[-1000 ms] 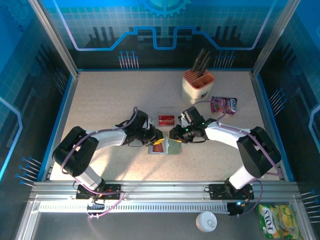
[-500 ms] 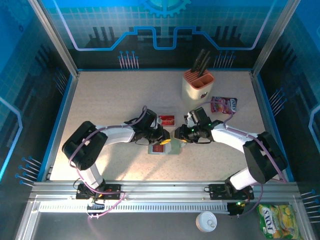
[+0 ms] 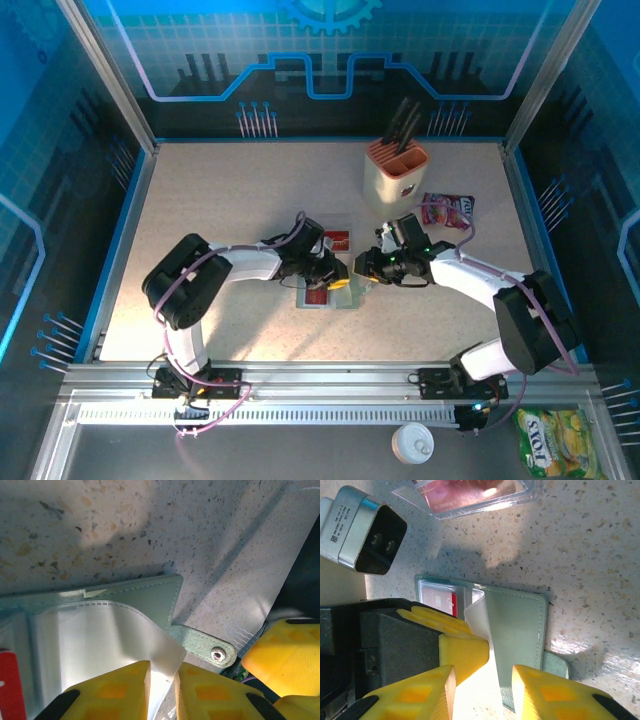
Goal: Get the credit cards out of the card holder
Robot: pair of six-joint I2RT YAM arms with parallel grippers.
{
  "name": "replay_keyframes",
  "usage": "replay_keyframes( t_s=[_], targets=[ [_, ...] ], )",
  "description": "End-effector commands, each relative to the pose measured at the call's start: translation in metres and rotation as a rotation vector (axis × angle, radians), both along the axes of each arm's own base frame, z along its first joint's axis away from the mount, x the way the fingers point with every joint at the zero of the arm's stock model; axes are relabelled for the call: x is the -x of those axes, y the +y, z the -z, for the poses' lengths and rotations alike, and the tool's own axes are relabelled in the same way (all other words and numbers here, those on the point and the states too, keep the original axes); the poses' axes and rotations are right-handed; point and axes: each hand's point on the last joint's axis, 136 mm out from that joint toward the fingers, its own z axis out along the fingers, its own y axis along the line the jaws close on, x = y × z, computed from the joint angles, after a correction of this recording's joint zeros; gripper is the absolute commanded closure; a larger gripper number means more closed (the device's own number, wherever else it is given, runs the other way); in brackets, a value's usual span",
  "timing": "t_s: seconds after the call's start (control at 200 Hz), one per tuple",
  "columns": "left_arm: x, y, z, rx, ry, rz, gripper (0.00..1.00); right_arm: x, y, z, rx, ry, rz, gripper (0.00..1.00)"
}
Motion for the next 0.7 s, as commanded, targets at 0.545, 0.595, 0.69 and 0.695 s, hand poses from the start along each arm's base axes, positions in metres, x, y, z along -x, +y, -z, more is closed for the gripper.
replay_keyframes(
  t_s=[0.545, 0.595, 0.69, 0.695],
  targets=[
    [-0.004, 0.003, -0.019, 0.033, -0.021, 0.015, 0.72, -0.002, 0.005, -0.006, -0.008, 0.007, -0.011, 0.63],
    [-0.004, 0.008, -0.019, 0.033, -0.022, 0.006, 0.73, -0.002, 0.008, -0.005, -0.006, 0.013, -0.014, 0.63],
    [-0.003, 0.018, -0.019, 0.034, -0.023, -0.012, 0.73, -0.002, 0.013, -0.003, -0.001, 0.014, -0.022, 0.63],
    [-0.003, 0.019, -0.019, 0.035, -0.024, -0.013, 0.73, -0.002, 0.014, -0.003, -0.001, 0.014, -0.022, 0.63]
  ],
)
